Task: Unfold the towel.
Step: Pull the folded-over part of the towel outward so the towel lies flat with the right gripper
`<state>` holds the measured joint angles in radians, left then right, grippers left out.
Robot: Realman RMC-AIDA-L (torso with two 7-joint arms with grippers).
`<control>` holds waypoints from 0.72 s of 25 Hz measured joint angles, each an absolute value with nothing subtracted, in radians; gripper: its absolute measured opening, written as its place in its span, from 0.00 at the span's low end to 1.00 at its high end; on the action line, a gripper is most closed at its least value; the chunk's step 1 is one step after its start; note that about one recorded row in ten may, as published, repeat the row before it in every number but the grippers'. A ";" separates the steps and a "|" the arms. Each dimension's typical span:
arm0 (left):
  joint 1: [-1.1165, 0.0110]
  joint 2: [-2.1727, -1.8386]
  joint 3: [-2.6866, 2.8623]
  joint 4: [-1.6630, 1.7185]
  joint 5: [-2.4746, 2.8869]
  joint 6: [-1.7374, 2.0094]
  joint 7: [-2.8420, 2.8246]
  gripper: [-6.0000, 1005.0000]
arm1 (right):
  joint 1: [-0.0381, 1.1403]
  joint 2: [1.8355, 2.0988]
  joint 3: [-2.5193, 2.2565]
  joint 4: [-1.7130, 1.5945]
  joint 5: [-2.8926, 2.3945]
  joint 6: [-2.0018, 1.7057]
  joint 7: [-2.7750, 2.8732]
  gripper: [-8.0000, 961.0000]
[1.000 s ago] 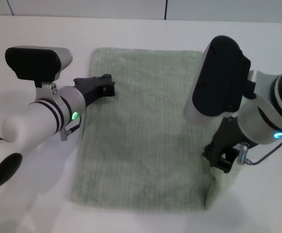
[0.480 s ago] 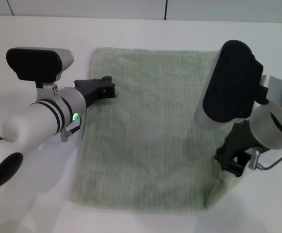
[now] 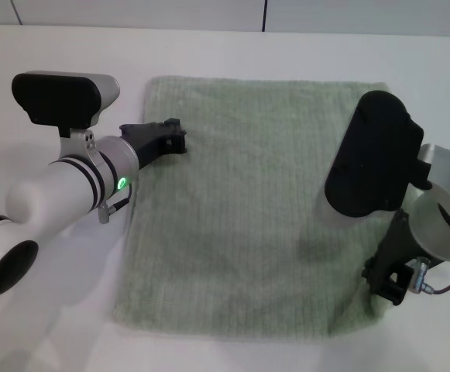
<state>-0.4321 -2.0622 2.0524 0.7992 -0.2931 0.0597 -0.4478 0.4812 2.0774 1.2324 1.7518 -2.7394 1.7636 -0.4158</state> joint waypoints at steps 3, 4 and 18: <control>-0.433 -2.062 2.052 0.800 -0.293 0.060 -0.448 0.00 | 0.479 2.076 1.228 1.756 -2.741 1.772 -0.399 0.03; -0.433 -2.062 2.051 0.800 -0.293 0.060 -0.448 0.00 | 0.478 2.076 1.226 1.756 -2.741 1.773 -0.395 0.03; -0.434 -2.062 2.051 0.801 -0.293 0.060 -0.448 0.00 | 0.489 2.078 1.165 1.731 -2.778 1.792 -0.361 0.04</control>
<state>-0.4342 -2.0616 2.0508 0.8008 -0.2930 0.0597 -0.4479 0.4889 2.0783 1.1655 1.7307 -2.7778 1.7918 -0.3611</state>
